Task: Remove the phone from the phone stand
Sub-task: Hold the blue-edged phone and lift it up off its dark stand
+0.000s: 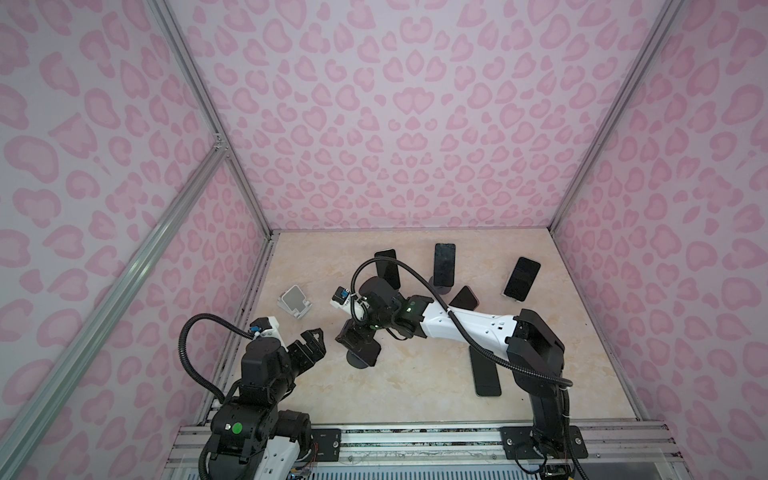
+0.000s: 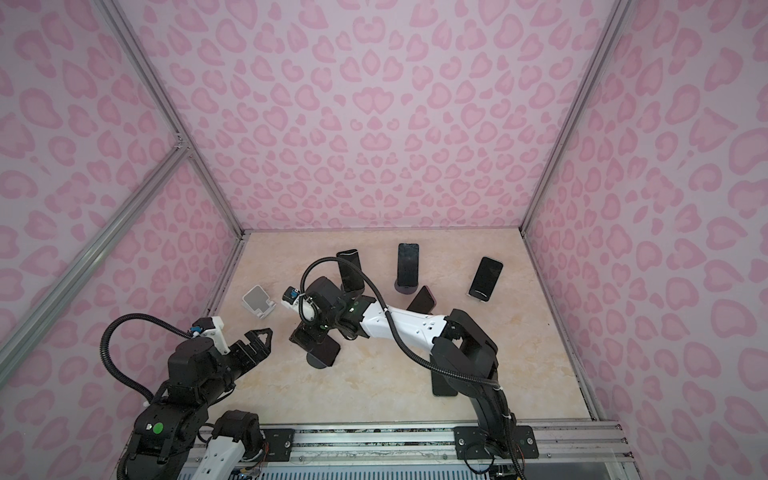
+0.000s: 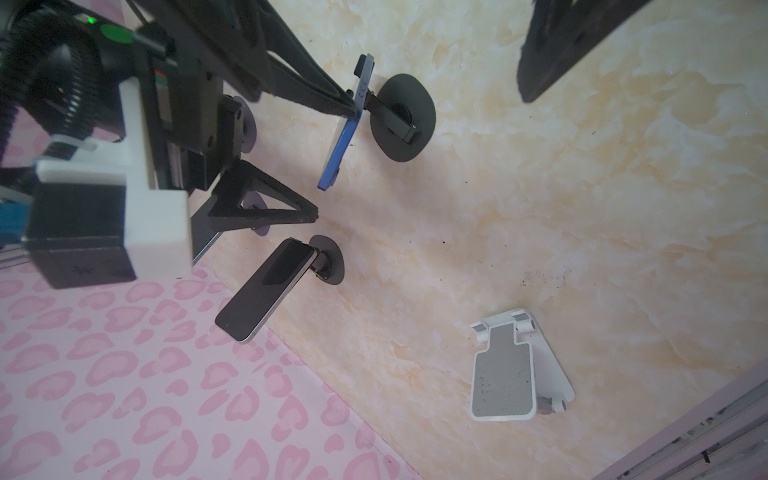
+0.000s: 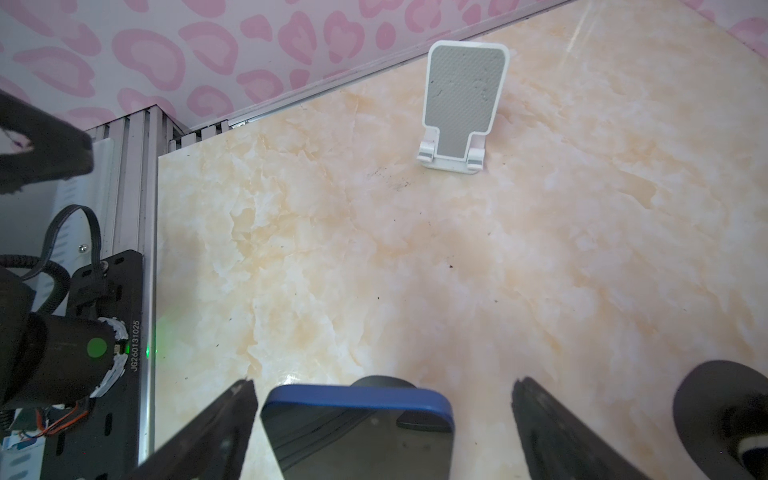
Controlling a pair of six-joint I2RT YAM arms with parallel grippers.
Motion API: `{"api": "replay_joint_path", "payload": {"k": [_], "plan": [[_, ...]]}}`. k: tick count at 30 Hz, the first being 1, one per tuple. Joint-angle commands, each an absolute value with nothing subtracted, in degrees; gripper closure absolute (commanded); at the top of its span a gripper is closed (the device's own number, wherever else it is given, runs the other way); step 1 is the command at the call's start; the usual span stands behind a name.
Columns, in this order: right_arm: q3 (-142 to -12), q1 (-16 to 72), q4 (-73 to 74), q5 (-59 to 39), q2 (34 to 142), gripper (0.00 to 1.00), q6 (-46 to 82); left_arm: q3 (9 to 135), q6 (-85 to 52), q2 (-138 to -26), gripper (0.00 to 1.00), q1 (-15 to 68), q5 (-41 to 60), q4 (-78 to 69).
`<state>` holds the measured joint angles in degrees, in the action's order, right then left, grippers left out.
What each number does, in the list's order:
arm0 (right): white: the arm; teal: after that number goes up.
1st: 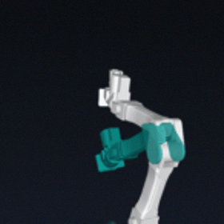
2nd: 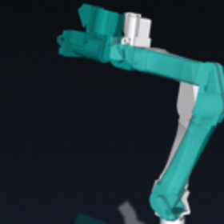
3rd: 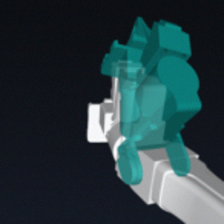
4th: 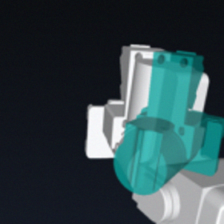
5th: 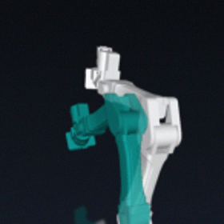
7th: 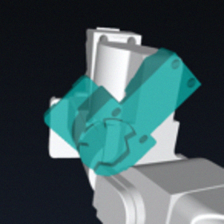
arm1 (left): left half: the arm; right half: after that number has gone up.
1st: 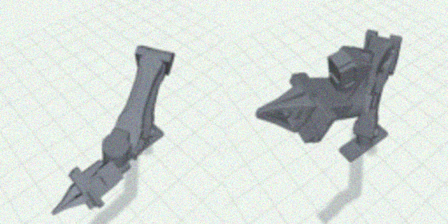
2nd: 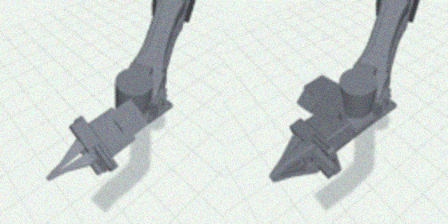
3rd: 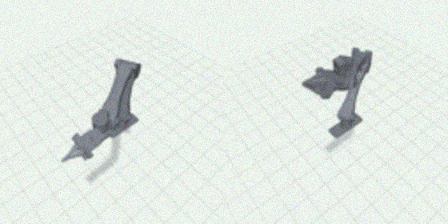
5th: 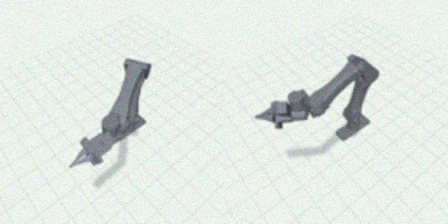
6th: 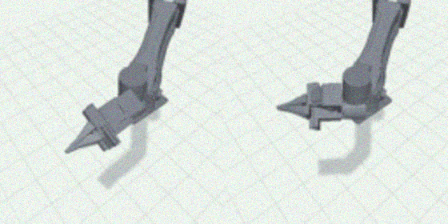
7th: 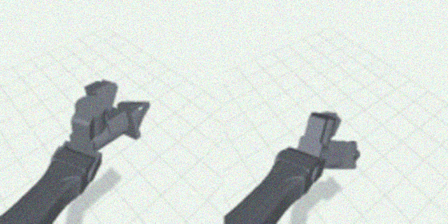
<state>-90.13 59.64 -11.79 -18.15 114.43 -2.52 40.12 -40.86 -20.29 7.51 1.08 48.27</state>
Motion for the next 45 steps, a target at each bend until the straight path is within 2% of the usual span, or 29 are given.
{"api": "replay_joint_path", "payload": {"k": [1,33,45], "plan": [[-89.69,60.20,-10.02,-16.54,115.03,0.02,-1.61,40.33,-40.52,-20.09,0.04,7.47,0.97,48.78],[-89.12,61.69,-8.57,-13.00,116.43,0.16,1.91,40.30,-40.25,-19.64,0.04,7.40,1.22,48.95],[-87.88,62.10,-7.00,-13.32,115.55,0.30,2.46,40.42,-40.17,-19.36,0.04,7.40,1.23,49.04]]}}
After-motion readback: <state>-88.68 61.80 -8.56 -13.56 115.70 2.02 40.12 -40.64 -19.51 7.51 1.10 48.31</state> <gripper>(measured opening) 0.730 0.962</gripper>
